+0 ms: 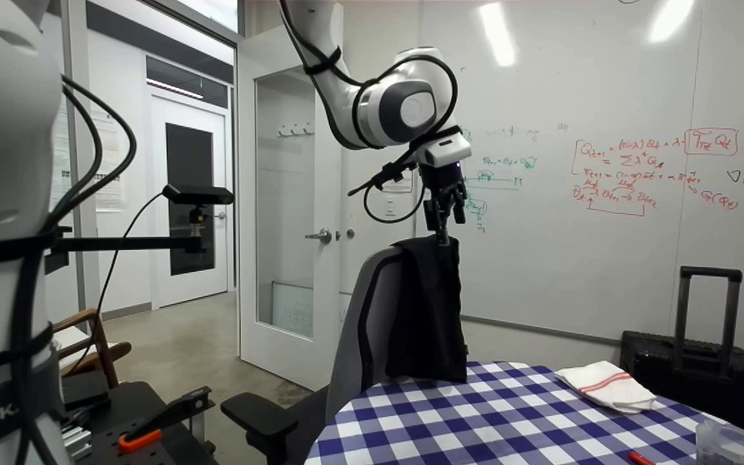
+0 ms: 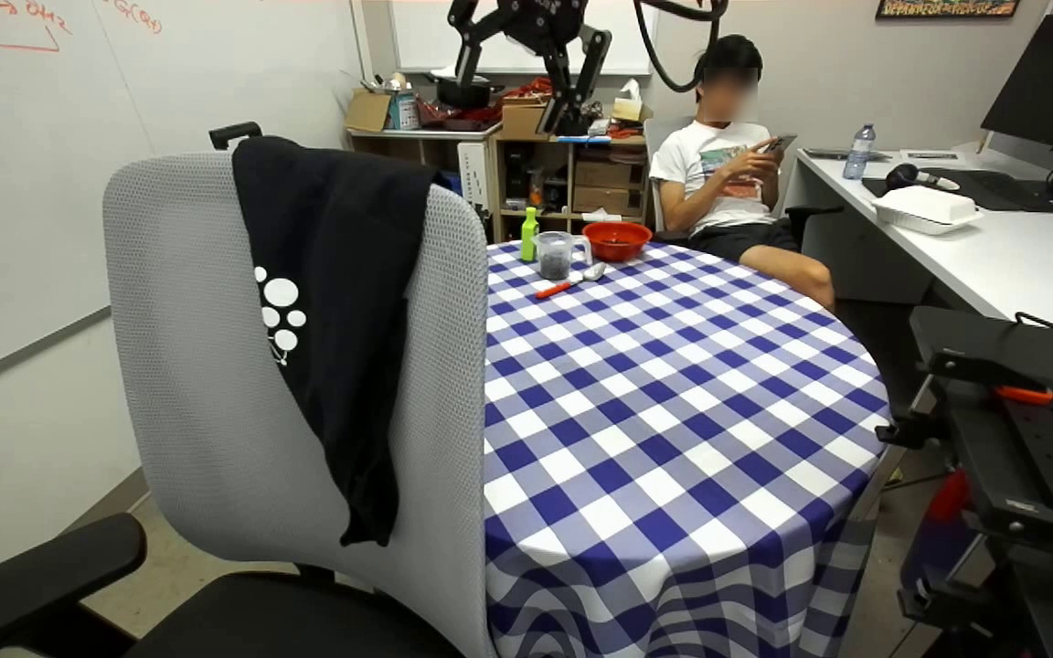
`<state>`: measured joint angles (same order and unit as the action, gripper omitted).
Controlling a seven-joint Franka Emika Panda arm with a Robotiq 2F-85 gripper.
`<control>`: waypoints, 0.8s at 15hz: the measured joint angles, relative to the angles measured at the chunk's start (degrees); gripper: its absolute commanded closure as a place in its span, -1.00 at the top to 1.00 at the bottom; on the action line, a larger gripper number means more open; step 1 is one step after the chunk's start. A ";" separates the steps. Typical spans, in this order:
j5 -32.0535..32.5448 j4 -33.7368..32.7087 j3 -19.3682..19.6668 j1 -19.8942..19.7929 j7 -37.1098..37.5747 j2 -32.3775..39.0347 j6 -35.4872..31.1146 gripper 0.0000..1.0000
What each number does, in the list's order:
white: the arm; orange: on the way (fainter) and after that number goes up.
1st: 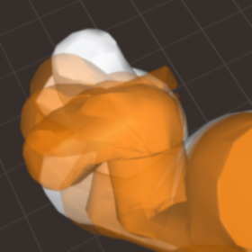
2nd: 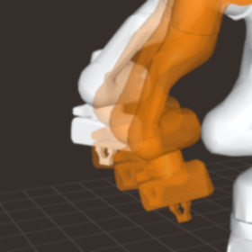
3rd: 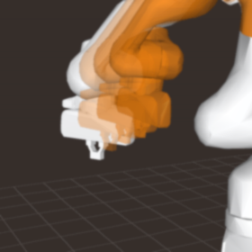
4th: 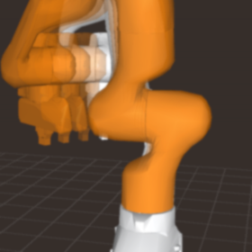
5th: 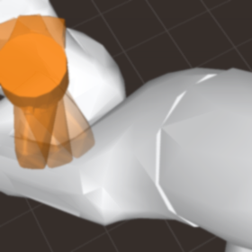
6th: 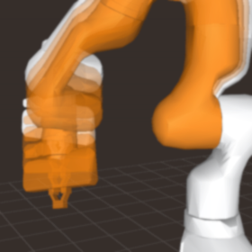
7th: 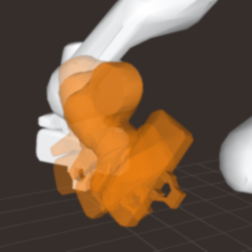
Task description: Pick up the black cloth and put it on the table
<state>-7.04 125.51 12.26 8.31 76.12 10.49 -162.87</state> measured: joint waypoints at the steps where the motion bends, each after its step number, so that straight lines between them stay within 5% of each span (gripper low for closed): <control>1: 2.05 -0.31 3.21 2.58 3.97 0.97 0.03 1.00; 6: 12.35 -3.16 9.55 12.62 22.66 3.16 2.35 1.00; 9: 16.15 -4.84 8.74 15.77 29.24 3.13 5.20 1.00; 12: 20.61 -5.28 4.41 14.43 34.62 3.11 7.22 1.00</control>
<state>13.57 120.22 16.67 22.74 110.75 13.59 -155.64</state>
